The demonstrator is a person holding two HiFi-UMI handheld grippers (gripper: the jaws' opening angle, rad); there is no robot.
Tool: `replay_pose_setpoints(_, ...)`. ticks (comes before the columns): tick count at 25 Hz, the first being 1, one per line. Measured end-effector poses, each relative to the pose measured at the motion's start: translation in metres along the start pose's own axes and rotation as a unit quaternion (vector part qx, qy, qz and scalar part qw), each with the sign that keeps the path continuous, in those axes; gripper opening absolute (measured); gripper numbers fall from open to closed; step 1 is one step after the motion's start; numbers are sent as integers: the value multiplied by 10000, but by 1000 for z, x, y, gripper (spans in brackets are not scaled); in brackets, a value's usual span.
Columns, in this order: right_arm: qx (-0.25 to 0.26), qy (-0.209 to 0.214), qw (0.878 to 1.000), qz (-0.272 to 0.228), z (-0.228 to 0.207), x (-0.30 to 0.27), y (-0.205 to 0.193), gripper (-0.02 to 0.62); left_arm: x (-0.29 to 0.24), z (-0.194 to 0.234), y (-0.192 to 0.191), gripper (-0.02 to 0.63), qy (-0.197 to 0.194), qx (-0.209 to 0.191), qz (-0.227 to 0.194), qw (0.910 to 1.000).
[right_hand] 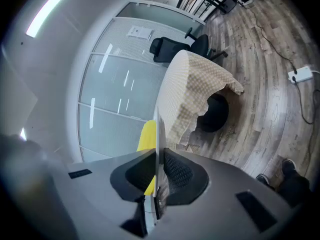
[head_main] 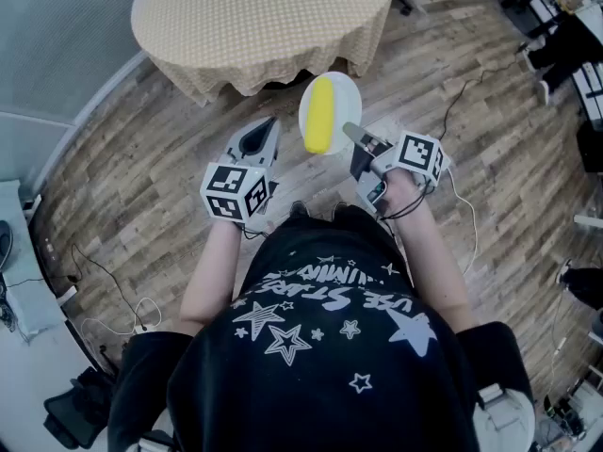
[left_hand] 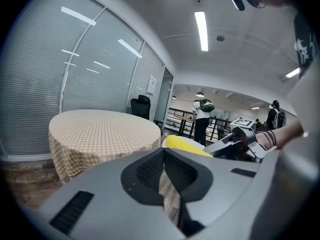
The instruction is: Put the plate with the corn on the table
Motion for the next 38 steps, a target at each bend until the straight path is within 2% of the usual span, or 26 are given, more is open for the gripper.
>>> replay_pose_setpoints(4, 13, -71, 9999, 99, 2, 16, 7, 40, 1, -19, 3, 8, 102, 152, -23, 9998)
replay_pose_setpoints(7, 221, -31, 9995, 204, 10, 14, 7, 40, 6, -15, 4, 8, 169, 146, -61, 9997)
replay_pose_setpoints(10, 210, 49, 9996, 201, 14, 11, 4, 40, 12, -11, 3, 8, 210, 182, -101, 9996)
replay_pose_setpoints(17, 230, 119, 9996, 116, 9, 28, 21, 40, 0, -28, 10, 8, 233, 94, -116, 9996)
replay_pose_setpoints(28, 2, 231, 9996, -146, 19, 22, 7, 40, 10, -16, 18, 8, 102, 48, -270, 9996)
replay_pose_setpoints(38, -219, 481, 9971, -553, 32, 6, -23, 40, 28, 13, 9, 8, -266, -142, -272, 9992)
Point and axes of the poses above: the fingertips, and each gripper's own axes: x backward along the fingers, z to its left, y out of its top, the point moved 5 cm from there along x, backward along the fingers, and after that the axes turned 6 degrees about -x, right-handed, at the moved point
